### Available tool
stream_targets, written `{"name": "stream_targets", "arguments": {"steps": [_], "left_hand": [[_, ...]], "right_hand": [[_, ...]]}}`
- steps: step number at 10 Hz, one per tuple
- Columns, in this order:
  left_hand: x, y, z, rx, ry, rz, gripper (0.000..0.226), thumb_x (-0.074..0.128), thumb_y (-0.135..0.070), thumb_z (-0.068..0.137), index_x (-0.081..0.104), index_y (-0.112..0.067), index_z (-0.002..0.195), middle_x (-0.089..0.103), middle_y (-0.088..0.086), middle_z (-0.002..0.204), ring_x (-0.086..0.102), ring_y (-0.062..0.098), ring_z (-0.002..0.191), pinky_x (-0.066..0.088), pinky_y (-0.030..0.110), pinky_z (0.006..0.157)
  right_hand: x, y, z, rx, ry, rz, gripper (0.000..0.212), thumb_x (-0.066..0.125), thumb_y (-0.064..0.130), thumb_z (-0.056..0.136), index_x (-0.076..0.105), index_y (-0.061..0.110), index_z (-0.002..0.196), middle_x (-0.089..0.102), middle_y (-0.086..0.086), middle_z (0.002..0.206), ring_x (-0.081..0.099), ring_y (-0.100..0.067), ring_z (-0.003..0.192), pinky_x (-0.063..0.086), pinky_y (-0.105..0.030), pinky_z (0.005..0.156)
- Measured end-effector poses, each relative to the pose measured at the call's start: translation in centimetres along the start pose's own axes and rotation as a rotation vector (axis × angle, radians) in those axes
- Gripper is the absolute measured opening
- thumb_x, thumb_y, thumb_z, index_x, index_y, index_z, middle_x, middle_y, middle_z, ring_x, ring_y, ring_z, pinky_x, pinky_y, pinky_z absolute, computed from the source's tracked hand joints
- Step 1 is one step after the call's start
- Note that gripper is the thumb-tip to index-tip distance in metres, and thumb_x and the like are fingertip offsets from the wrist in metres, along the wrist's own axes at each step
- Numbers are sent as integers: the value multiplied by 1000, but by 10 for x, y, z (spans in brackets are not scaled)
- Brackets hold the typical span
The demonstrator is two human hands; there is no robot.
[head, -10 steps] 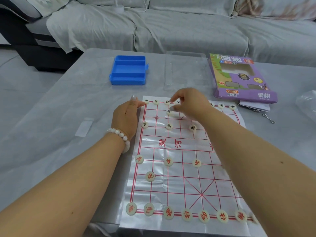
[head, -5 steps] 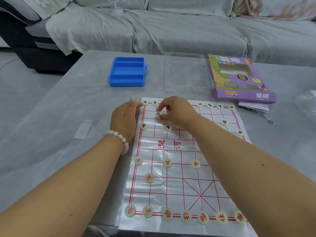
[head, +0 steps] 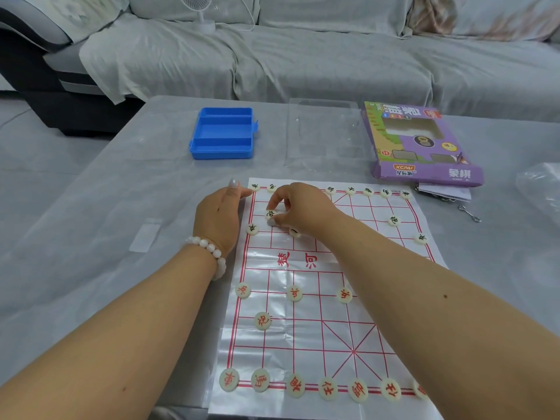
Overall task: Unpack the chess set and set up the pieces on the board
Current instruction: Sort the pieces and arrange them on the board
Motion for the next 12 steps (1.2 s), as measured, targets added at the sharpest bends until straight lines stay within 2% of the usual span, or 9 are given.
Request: {"name": "stream_targets", "arguments": {"steps": [1, 2, 4, 6, 8, 9, 10, 11, 12], "left_hand": [[1, 1, -1, -9, 10, -2, 54, 19, -45, 99, 65, -21, 113, 61, 1, 122, 53, 17, 113, 32, 28, 101], [-2, 2, 0, -34, 14, -36, 53, 20, -45, 99, 65, -22, 112, 61, 0, 124, 52, 18, 116, 33, 36, 109], [-8, 0, 5, -126, 44, -182, 43, 29, -36, 101, 65, -18, 113, 62, -3, 119, 53, 13, 110, 37, 28, 101], [-13, -1, 33, -298, 66, -467, 23, 54, -10, 91, 60, 7, 106, 65, 8, 87, 61, 18, 85, 49, 34, 88], [-15, -6, 73, -531, -57, -507, 17, 45, -11, 96, 58, -19, 103, 58, 8, 77, 58, 20, 64, 55, 33, 69], [-16, -7, 93, -615, -64, -538, 12, 41, -12, 98, 51, -13, 103, 58, 11, 79, 58, 20, 66, 56, 32, 73], [-8, -6, 118, -618, -28, -642, 35, 32, -19, 101, 43, -4, 130, 59, 14, 123, 62, 18, 77, 56, 27, 70], [1, 3, 131, -736, -19, -761, 43, 23, -27, 103, 36, -9, 140, 47, 5, 138, 55, 20, 117, 49, 28, 94], [-2, -8, 128, -659, -49, -716, 44, 17, -19, 104, 26, 0, 142, 40, 16, 144, 48, 28, 126, 54, 30, 69]], "right_hand": [[-1, 0, -1, -14, 8, -2, 30, 72, 40, 78, 66, 31, 106, 60, 7, 109, 51, -14, 90, 45, -27, 79], [-7, -1, -2, -34, -22, 19, 34, 70, 43, 79, 64, 31, 109, 45, 15, 80, 48, -11, 81, 39, -25, 70], [-23, -8, 3, 0, -120, 116, 31, 62, 47, 84, 65, 27, 108, 40, 17, 70, 46, -7, 75, 33, -18, 56], [-28, -12, 18, 55, -127, 130, 26, 58, 47, 87, 65, 27, 103, 48, 13, 80, 49, -8, 76, 41, -23, 67], [-29, -18, 27, 75, -147, 158, 21, 58, 43, 88, 65, 26, 100, 46, 13, 72, 46, -6, 67, 38, -22, 60], [-31, -22, 31, 86, -192, 183, 21, 57, 42, 89, 66, 25, 99, 43, 12, 67, 42, -5, 59, 34, -21, 54], [-33, -23, 34, 90, -222, 196, 22, 56, 41, 90, 66, 23, 98, 45, 10, 65, 43, -6, 56, 34, -21, 53], [-37, -24, 37, 79, -244, 222, 21, 56, 39, 90, 65, 22, 97, 45, 11, 63, 44, -6, 56, 35, -21, 53], [-40, -24, 38, 70, -258, 242, 21, 55, 38, 91, 65, 21, 97, 44, 11, 63, 45, -7, 57, 36, -21, 53]]}}
Point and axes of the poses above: each hand's wrist, its own z-axis towards the middle knuckle, its own x-axis out of the palm, y = z × x, the point moved 6 cm from there along z, towards the middle knuckle
